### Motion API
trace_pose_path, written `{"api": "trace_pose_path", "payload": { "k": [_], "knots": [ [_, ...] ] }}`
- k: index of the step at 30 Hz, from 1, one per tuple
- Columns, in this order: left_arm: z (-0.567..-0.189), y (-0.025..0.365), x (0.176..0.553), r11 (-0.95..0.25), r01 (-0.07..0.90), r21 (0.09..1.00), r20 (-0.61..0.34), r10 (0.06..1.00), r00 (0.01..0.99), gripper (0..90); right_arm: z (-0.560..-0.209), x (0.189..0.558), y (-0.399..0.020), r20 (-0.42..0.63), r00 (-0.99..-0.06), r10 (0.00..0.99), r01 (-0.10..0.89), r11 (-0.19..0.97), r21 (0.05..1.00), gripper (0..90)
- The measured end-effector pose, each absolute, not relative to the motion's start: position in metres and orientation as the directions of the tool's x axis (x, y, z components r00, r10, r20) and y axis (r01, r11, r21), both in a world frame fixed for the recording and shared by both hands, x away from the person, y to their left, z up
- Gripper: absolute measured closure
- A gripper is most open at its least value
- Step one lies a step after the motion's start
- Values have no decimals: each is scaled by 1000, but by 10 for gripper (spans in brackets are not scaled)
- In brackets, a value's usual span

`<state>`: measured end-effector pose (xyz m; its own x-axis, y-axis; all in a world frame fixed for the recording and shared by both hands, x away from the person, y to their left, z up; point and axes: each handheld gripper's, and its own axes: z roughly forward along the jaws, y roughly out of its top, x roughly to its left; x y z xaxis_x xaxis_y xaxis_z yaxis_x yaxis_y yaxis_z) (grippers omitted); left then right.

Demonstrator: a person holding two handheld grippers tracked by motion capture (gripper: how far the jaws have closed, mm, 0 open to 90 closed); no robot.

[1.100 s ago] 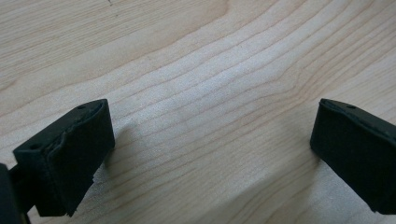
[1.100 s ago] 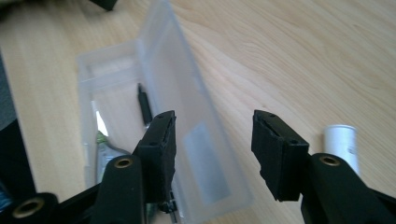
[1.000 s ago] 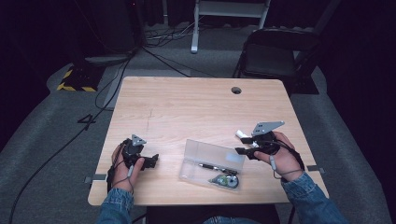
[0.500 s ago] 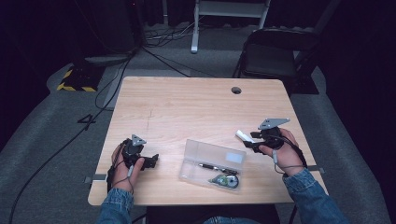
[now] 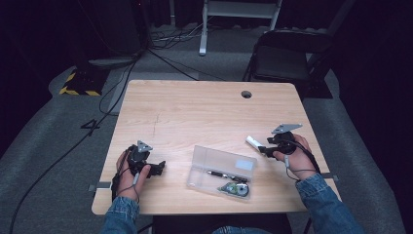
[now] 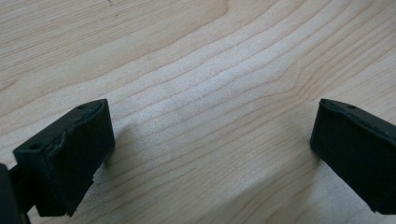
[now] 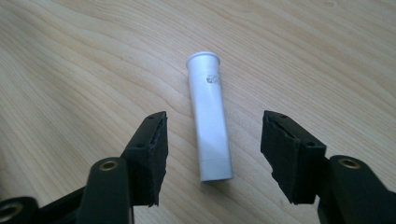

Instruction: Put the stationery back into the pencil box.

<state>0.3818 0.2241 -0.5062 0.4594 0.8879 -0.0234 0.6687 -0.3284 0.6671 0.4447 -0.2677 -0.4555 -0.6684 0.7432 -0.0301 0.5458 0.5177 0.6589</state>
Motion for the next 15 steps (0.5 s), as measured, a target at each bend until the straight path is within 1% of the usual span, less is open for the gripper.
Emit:
{"api": "trace_pose_path", "payload": {
  "k": [12, 15],
  "knots": [
    [-506, 224, 382, -327, 670, 667, -26, 888, 459, 1, -472, 450, -268, -10, -666, 746, 585, 532, 612, 537],
    [-506, 224, 382, -326, 669, 667, -25, 888, 458, 1, -475, 450, -268, -12, -667, 745, 590, 539, 601, 551]
  ]
}}
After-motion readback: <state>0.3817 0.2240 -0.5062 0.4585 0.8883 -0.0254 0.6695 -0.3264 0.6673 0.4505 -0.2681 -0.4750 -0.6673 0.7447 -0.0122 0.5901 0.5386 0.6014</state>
